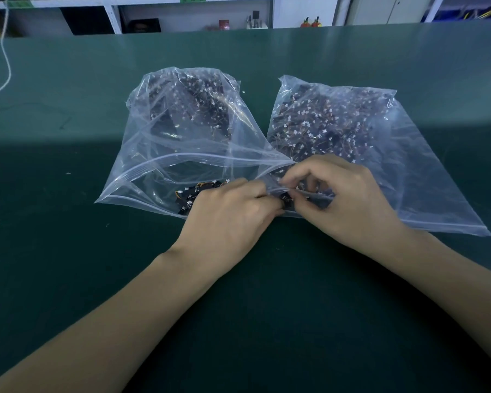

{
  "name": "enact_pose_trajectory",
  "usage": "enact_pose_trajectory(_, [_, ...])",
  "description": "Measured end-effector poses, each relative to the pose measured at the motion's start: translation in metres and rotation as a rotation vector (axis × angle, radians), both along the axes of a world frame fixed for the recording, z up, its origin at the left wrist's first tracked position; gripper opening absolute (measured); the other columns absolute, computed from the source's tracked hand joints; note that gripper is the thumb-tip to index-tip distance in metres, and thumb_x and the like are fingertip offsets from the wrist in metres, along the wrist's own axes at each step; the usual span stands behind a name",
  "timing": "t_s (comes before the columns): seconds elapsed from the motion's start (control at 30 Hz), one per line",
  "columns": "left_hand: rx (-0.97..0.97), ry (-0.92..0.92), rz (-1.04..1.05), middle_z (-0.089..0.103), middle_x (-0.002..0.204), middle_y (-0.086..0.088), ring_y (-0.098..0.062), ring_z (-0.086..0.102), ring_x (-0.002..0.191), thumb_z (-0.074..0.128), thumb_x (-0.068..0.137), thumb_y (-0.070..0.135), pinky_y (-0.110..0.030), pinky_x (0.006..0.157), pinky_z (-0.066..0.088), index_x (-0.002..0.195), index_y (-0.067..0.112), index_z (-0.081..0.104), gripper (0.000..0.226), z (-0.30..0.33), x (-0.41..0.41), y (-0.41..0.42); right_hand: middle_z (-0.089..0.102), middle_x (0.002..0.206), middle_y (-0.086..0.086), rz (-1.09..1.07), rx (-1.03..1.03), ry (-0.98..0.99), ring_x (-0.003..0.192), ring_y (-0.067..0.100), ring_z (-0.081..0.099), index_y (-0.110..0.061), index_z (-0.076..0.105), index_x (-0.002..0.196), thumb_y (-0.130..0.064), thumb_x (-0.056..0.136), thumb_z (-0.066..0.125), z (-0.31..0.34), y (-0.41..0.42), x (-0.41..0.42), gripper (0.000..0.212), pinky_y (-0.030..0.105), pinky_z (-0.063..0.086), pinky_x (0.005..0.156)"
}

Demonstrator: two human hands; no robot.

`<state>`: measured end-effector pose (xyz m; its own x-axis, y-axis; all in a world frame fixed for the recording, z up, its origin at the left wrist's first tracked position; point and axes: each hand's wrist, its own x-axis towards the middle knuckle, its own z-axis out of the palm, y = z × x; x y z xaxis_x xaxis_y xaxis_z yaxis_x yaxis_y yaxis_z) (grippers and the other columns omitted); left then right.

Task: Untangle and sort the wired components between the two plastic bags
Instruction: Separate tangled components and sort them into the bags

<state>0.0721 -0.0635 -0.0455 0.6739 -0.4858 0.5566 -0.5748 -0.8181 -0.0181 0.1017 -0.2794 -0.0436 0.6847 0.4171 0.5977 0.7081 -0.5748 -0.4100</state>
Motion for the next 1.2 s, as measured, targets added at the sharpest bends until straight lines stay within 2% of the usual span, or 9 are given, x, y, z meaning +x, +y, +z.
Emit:
enact_pose_trajectory(0.17, [0.076, 0.006, 0.058, 0.061, 0.069, 0.005, -0.029, 0.069, 0.064, 0.073, 0.100, 0.037, -0.033, 0.048, 0.049, 0.106, 0.033, 0.080, 0.010, 0.001, -0.001, -0.003, 0.060, 0.089, -0.023, 0.005, -0.013, 0.000, 0.077, 0.010, 0.058, -0.019, 0.076, 0.102, 0.003, 0.082, 0.078, 0.001, 0.001, 0.000, 0.029, 0.032, 0.053, 0.071])
enact_pose_trajectory(0.33, [0.117, 0.053, 0.125, 0.072, 0.088, 0.010, -0.023, 0.074, 0.080, 0.022, 0.110, 0.060, -0.033, 0.061, 0.046, 0.123, 0.042, 0.069, 0.052, -0.004, 0.002, -0.001, 0.063, 0.086, -0.016, 0.010, -0.013, 0.012, 0.076, 0.012, 0.059, -0.018, 0.077, 0.100, 0.002, 0.084, 0.080, 0.000, 0.002, 0.000, 0.026, 0.034, 0.053, 0.072])
enact_pose_trajectory(0.43, [-0.050, 0.014, 0.064, 0.067, 0.075, 0.010, -0.023, 0.067, 0.065, 0.035, 0.110, 0.052, -0.030, 0.053, 0.040, 0.099, 0.032, 0.075, 0.047, -0.003, 0.001, 0.000, 0.065, 0.087, -0.011, 0.014, -0.004, 0.035, 0.076, 0.014, 0.060, -0.017, 0.076, 0.100, -0.001, 0.087, 0.081, 0.000, 0.000, 0.001, 0.022, 0.036, 0.053, 0.070])
enact_pose_trajectory(0.53, [-0.258, 0.018, 0.073, 0.044, 0.061, 0.012, -0.017, 0.045, 0.052, 0.051, 0.108, 0.041, -0.027, 0.050, 0.028, 0.083, 0.020, 0.061, 0.035, 0.003, 0.001, 0.002, 0.063, 0.088, -0.012, 0.012, -0.013, 0.052, 0.073, 0.016, 0.060, -0.017, 0.074, 0.099, -0.001, 0.084, 0.078, 0.000, 0.000, 0.000, 0.022, 0.040, 0.053, 0.068])
enact_pose_trajectory(0.73, [-0.110, 0.092, 0.321, 0.036, 0.053, 0.008, -0.029, 0.042, 0.050, 0.046, 0.107, 0.043, -0.033, 0.058, 0.031, 0.067, 0.022, 0.038, 0.046, 0.010, 0.008, 0.032, 0.061, 0.090, -0.019, -0.006, -0.080, 0.089, 0.075, 0.012, 0.056, -0.025, 0.075, 0.100, -0.015, 0.087, 0.082, 0.000, 0.000, 0.000, 0.018, 0.035, 0.053, 0.070])
enact_pose_trajectory(0.87, [-0.073, 0.196, 0.482, 0.047, 0.060, 0.007, -0.030, 0.045, 0.061, 0.049, 0.103, 0.052, -0.036, 0.063, 0.032, 0.073, 0.024, 0.042, 0.042, 0.004, 0.017, 0.054, 0.061, 0.092, -0.019, -0.015, -0.106, 0.097, 0.074, 0.011, 0.055, -0.027, 0.075, 0.098, -0.020, 0.087, 0.085, -0.001, 0.000, 0.001, 0.017, 0.033, 0.052, 0.069])
enact_pose_trajectory(0.93, [-0.081, 0.233, 0.506, 0.050, 0.065, 0.011, -0.026, 0.047, 0.064, 0.051, 0.101, 0.062, -0.036, 0.065, 0.032, 0.087, 0.028, 0.050, 0.037, 0.003, 0.020, 0.058, 0.061, 0.093, -0.019, -0.023, -0.113, 0.093, 0.075, 0.007, 0.054, -0.027, 0.075, 0.099, -0.021, 0.087, 0.085, -0.001, -0.001, 0.001, 0.016, 0.031, 0.051, 0.069])
enact_pose_trajectory(1.07, [-0.091, 0.264, 0.553, 0.039, 0.066, 0.016, -0.025, 0.046, 0.069, 0.046, 0.093, 0.080, -0.038, 0.066, 0.034, 0.121, 0.029, 0.053, 0.058, 0.001, 0.023, 0.059, 0.059, 0.095, -0.019, -0.065, -0.169, 0.076, 0.080, -0.010, 0.050, -0.028, 0.075, 0.100, -0.023, 0.086, 0.085, -0.002, -0.001, 0.001, 0.018, 0.018, 0.043, 0.073])
enact_pose_trajectory(1.2, [-0.094, 0.252, 0.475, 0.059, 0.070, 0.014, -0.028, 0.063, 0.074, 0.053, 0.096, 0.070, -0.036, 0.064, 0.035, 0.104, 0.035, 0.062, 0.037, 0.003, 0.019, 0.060, 0.058, 0.094, -0.020, -0.064, -0.159, 0.099, 0.080, -0.009, 0.050, -0.029, 0.076, 0.100, -0.030, 0.086, 0.086, -0.003, -0.001, 0.002, 0.018, 0.017, 0.039, 0.072])
